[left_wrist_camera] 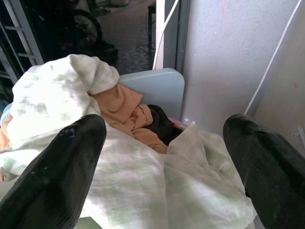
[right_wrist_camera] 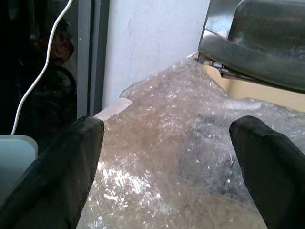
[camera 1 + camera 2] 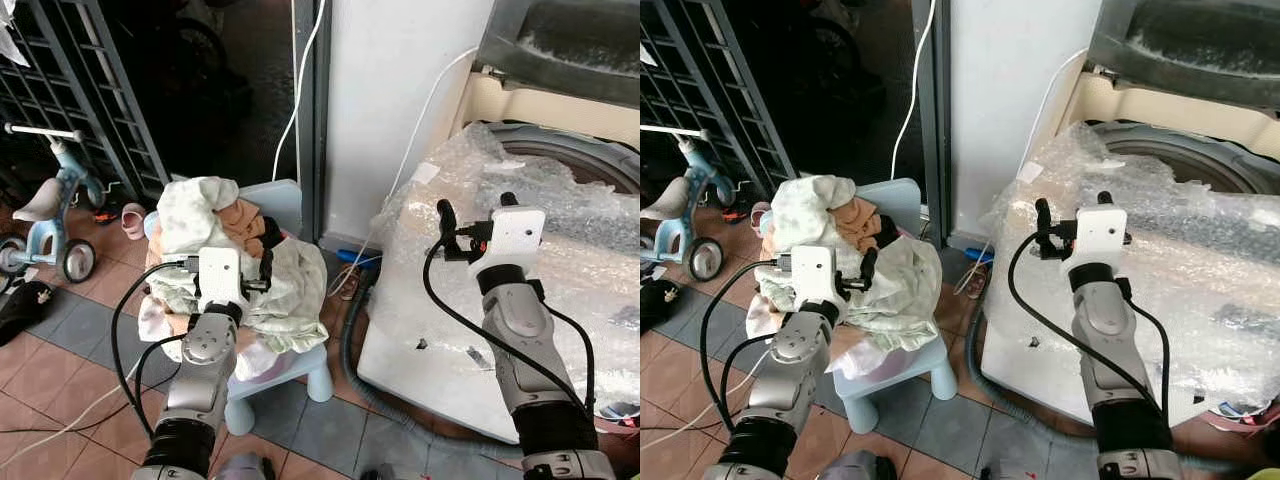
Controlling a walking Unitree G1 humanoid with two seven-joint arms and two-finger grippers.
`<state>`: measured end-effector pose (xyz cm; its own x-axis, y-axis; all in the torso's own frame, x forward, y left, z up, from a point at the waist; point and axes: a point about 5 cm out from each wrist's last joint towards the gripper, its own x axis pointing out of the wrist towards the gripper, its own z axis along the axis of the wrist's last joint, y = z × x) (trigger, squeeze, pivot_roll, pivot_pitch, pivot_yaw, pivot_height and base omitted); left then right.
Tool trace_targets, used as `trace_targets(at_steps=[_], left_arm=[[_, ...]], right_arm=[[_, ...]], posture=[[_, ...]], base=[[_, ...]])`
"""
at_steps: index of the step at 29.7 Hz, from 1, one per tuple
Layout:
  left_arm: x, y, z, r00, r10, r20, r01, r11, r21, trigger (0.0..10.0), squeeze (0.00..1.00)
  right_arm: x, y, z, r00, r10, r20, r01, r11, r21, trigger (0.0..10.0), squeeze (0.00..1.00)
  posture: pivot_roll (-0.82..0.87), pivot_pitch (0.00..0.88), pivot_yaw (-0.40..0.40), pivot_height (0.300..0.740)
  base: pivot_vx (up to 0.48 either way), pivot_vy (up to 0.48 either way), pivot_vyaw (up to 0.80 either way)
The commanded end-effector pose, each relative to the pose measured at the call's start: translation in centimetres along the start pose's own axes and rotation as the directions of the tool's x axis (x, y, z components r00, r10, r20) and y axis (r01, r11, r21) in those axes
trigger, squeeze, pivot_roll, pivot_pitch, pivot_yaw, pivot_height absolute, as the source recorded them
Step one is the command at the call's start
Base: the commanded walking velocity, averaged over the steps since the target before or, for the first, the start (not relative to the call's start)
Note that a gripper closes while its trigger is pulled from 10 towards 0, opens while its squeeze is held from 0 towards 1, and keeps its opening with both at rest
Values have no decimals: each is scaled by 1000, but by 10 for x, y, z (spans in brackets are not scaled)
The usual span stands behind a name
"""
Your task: Clothes washing
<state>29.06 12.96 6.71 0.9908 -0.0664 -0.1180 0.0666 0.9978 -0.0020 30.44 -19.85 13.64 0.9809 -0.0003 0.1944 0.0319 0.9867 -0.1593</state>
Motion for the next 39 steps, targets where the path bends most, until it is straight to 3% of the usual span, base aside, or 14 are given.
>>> trace_targets(at_steps=[1, 23, 39], left_arm=[[1, -1, 4, 1000, -1, 19, 1, 1000, 7, 10000, 0], [1, -1, 1, 1000, -2, -2, 2, 1000, 11, 10000, 0], [2, 10, 13, 999, 2, 35, -3, 1000, 21, 10000, 0]], right_arm=[[3, 2, 10, 999, 9, 38, -8, 1000, -16, 10000, 0], [-7, 14, 3, 998, 36, -56, -35, 999, 16, 10000, 0], [-6, 14, -2, 996, -17, -93, 20, 999, 30, 10000, 0]], posture=[[-53, 0, 23, 740], [-52, 0, 23, 740], [-42, 0, 33, 740]], base=[[0, 0, 0], [-237, 0, 0], [0, 0, -762]])
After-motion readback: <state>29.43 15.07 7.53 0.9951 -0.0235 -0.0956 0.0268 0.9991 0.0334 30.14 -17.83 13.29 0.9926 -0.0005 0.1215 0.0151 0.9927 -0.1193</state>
